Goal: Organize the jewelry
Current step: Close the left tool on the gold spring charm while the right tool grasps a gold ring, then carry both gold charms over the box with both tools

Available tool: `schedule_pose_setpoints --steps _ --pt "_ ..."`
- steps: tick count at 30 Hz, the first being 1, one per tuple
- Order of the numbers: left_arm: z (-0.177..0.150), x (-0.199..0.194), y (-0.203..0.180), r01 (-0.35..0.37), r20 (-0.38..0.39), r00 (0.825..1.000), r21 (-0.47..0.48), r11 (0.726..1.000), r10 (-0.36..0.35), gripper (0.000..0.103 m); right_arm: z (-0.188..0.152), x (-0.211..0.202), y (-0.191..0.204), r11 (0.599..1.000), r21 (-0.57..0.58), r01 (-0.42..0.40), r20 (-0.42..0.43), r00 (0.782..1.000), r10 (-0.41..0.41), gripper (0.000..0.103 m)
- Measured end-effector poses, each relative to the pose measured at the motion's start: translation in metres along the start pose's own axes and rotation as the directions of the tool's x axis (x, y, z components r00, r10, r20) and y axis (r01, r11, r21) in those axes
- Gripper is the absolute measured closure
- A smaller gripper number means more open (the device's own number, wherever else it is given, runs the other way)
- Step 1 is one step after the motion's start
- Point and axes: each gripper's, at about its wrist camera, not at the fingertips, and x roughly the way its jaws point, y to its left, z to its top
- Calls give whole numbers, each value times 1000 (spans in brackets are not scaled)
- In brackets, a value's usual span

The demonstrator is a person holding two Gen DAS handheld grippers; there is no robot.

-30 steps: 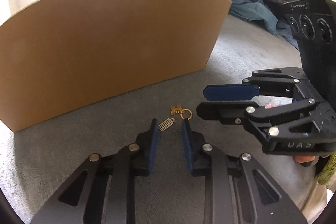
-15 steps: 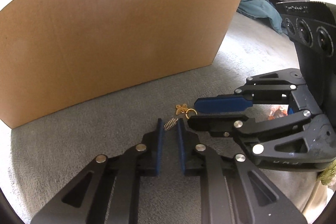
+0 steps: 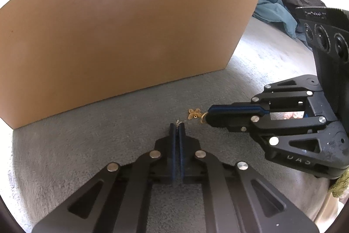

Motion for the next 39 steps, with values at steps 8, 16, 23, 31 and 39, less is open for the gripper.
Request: schedule_pose_setpoints --steps 8,16,23,31,39 --pt "-2 -11 5 -2 25 1000 -8 1000 2 103 -4 -18 -8 999 32 9 22 1000 -10 103" --pt "-8 -29 11 -24 45 999 -28 999 25 103 -15 -38 -16 998 60 12 36 999 -14 103" --pt "-12 -39 8 -47 46 998 -33 998 48 102 -17 -44 -15 996 87 6 48 999 -11 103" --pt "-10 -54 8 -63 81 994 -54 997 68 102 -14 -57 -12 996 92 9 73 997 -16 103" --pt "-5 -80 7 -89 119 988 -65 994 96 102 -10 -78 -5 996 89 16 116 993 -27 103"
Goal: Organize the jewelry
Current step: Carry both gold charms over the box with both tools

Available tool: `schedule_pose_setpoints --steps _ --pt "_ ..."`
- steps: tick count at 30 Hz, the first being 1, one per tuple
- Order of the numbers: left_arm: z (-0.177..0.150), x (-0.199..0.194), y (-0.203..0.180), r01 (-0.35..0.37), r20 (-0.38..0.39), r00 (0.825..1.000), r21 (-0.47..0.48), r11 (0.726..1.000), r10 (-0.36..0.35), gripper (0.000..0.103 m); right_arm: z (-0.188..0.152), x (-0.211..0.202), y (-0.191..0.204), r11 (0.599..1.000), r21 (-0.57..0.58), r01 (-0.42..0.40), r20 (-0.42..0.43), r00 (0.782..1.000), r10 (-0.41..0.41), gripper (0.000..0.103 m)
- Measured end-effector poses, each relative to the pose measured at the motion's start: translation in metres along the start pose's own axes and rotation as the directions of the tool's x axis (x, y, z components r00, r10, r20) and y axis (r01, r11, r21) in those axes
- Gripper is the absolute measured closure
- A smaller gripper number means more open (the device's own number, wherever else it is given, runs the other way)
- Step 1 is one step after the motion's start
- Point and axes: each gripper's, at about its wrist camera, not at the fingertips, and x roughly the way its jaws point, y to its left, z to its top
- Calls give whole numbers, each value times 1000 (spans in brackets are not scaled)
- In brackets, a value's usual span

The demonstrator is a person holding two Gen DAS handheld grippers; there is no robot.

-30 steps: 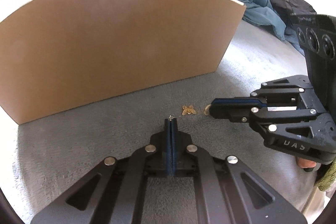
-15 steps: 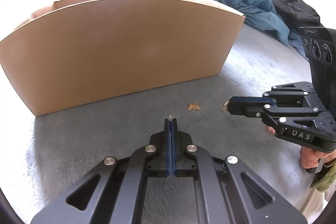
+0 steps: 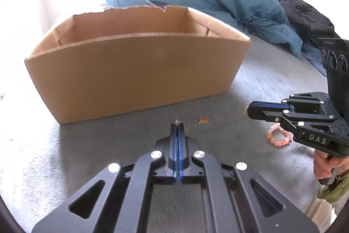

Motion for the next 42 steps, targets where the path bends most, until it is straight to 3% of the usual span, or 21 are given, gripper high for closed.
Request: schedule_pose_setpoints --steps 21,42 --pt "49 -68 -6 -88 131 988 21 996 84 102 52 -36 36 997 -78 9 132 991 1 103" --pt "85 -53 9 -131 156 980 36 991 124 102 98 -16 35 993 -120 8 145 989 10 103"
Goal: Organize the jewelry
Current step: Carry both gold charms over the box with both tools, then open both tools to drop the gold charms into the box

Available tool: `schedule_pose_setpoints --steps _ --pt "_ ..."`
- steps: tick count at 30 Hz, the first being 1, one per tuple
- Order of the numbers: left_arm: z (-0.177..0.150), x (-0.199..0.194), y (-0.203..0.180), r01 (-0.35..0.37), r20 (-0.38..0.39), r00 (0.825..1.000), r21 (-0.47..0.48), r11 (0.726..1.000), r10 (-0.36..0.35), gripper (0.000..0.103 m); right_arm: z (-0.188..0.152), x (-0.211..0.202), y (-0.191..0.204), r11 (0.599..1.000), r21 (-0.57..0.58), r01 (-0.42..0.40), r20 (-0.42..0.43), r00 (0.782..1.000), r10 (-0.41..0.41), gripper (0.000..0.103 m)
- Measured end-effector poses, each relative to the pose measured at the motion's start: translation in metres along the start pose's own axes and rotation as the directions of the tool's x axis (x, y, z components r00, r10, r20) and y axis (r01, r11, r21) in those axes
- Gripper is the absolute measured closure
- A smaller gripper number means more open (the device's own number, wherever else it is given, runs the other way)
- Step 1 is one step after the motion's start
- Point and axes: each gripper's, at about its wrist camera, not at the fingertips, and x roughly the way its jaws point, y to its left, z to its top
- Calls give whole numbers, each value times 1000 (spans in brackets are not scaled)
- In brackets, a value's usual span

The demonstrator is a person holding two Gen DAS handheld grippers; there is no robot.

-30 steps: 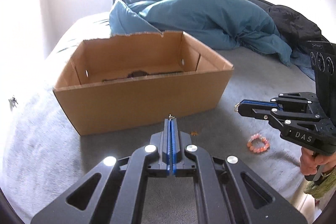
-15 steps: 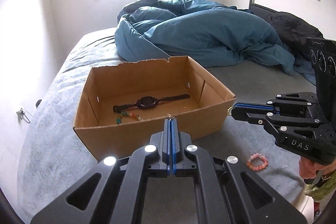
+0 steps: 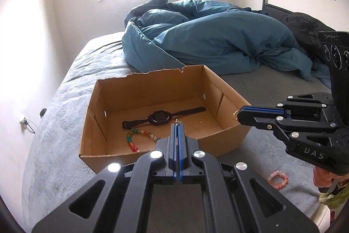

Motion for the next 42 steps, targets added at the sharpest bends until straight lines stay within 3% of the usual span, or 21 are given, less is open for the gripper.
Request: schedule_pose_setpoints --steps 5,11,24,36,42 --pt "9 15 7 4 -4 1000 -8 1000 -4 102 5 13 -6 1000 10 0 -14 1000 0 103" --pt "23 45 24 66 -36 997 -54 996 -68 102 14 44 -21 999 42 2 -69 998 1 103" --pt "41 119 44 153 -161 971 -163 975 -179 102 31 107 -52 993 111 33 -204 979 -10 101" --pt "41 138 47 155 -201 960 -205 966 -197 101 30 112 -66 987 159 32 -207 978 1 98" --pt "44 138 49 163 -201 957 -220 962 -208 90 32 110 -68 985 172 27 -194 981 7 98"
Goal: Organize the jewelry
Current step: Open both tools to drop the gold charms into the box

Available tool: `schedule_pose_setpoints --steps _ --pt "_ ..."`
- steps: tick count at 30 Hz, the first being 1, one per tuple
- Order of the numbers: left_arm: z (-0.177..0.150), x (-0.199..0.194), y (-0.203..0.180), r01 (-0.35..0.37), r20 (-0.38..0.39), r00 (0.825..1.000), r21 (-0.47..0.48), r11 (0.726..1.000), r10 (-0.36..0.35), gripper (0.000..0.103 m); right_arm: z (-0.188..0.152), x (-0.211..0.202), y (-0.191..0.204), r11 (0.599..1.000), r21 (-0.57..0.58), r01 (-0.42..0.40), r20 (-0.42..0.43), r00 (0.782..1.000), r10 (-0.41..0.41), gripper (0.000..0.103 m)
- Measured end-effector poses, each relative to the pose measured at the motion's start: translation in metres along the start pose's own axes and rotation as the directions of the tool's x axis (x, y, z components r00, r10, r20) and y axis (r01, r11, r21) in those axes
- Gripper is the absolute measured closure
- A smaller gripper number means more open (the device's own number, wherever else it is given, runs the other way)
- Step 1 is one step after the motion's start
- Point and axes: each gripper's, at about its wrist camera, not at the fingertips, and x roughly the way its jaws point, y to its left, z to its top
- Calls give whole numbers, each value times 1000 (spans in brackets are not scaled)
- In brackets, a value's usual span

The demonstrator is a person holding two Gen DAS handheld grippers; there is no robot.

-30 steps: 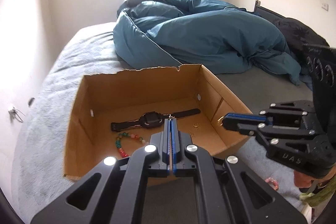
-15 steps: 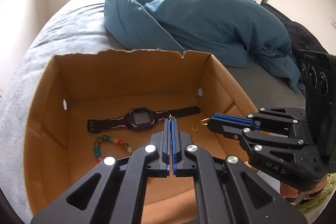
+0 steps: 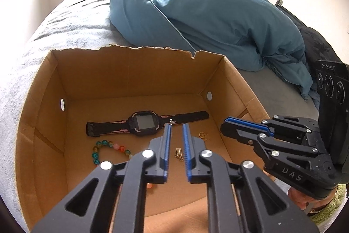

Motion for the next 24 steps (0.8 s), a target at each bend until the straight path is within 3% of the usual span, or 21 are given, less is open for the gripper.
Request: schedule_pose_setpoints --steps 6,12,14,16,18,20,21,22,24 --pt "2 0 -2 -2 -1 1000 4 1000 2 74 0 -3 -1 1000 0 -4 7 1000 4 98" --pt "2 0 -5 -16 -7 1000 22 1000 16 65 0 -3 -2 1000 3 -6 9 1000 6 98" --pt "1 -3 -9 -42 -6 999 47 998 42 65 1 -5 -2 1000 4 -7 12 1000 7 98" --pt "-4 -11 -19 -128 64 991 145 981 120 65 1 -6 -3 1000 0 -8 16 1000 8 98" --pt "-5 -2 -17 -182 23 983 160 970 181 65 2 -7 -4 1000 4 -7 17 1000 7 98" --pt "-5 -5 -16 -161 18 987 153 975 160 65 2 -8 -5 1000 8 -10 22 1000 9 98" --pt "-7 -13 -22 -141 72 989 189 972 129 64 2 -8 -5 1000 12 -13 24 1000 13 98" --pt "-8 -15 -25 -154 95 986 218 964 136 61 2 -8 -5 1000 13 -17 23 1000 16 98" --pt "-6 -5 -21 -191 46 982 211 959 185 61 2 -9 -5 1000 17 -21 23 1000 20 98"
